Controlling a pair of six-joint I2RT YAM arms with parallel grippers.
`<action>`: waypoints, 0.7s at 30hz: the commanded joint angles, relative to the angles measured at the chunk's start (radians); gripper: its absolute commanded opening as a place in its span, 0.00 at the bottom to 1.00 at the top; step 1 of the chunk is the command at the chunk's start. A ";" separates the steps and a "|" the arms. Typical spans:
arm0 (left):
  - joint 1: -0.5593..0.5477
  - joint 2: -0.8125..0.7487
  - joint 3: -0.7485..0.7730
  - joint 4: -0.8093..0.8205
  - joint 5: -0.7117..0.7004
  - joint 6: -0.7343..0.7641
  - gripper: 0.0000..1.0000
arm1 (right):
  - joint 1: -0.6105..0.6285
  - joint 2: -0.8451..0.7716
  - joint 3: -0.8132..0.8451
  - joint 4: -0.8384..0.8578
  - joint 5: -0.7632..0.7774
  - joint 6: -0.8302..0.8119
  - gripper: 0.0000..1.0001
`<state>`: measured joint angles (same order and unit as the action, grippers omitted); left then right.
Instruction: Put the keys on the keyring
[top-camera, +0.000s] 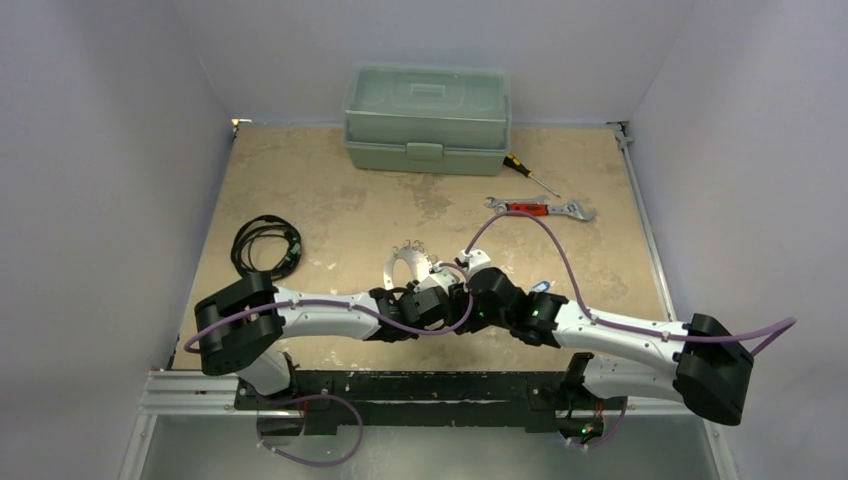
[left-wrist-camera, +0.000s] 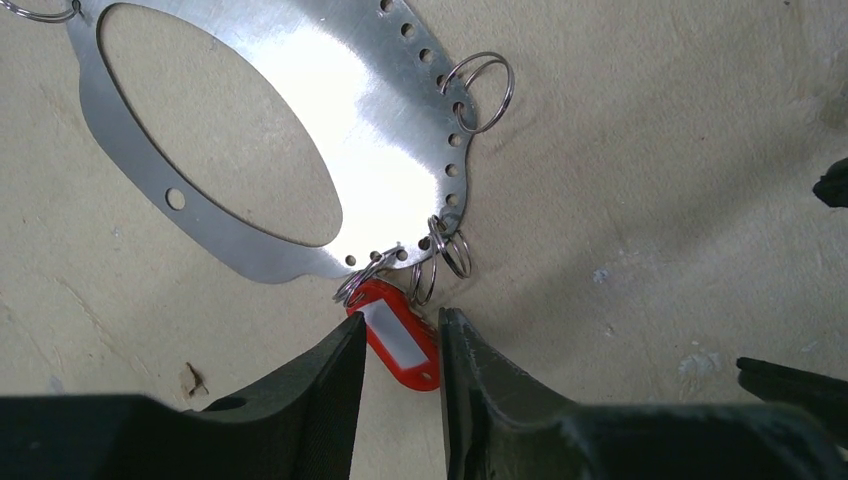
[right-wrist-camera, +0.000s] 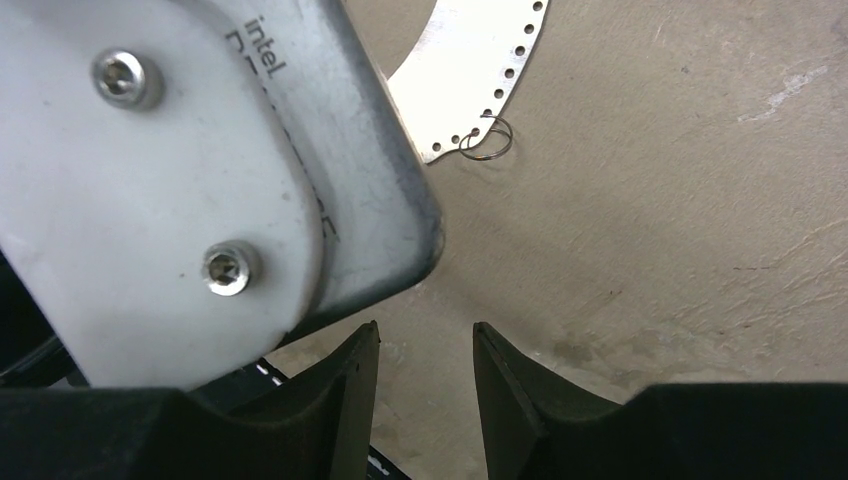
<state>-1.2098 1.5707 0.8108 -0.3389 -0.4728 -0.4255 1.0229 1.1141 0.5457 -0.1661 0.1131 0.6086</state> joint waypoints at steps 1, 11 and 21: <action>-0.079 -0.024 0.104 0.141 0.041 0.038 0.31 | 0.003 0.012 0.034 0.039 0.006 -0.017 0.43; -0.132 -0.033 0.167 0.109 0.030 -0.010 0.40 | 0.003 0.004 0.024 0.037 0.011 -0.017 0.44; -0.134 -0.041 0.106 0.231 -0.045 0.015 0.20 | 0.003 -0.097 0.055 -0.112 0.182 0.039 0.44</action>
<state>-1.2552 1.5726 0.8604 -0.3874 -0.5377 -0.5255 1.0298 1.0504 0.5507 -0.1989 0.1467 0.6098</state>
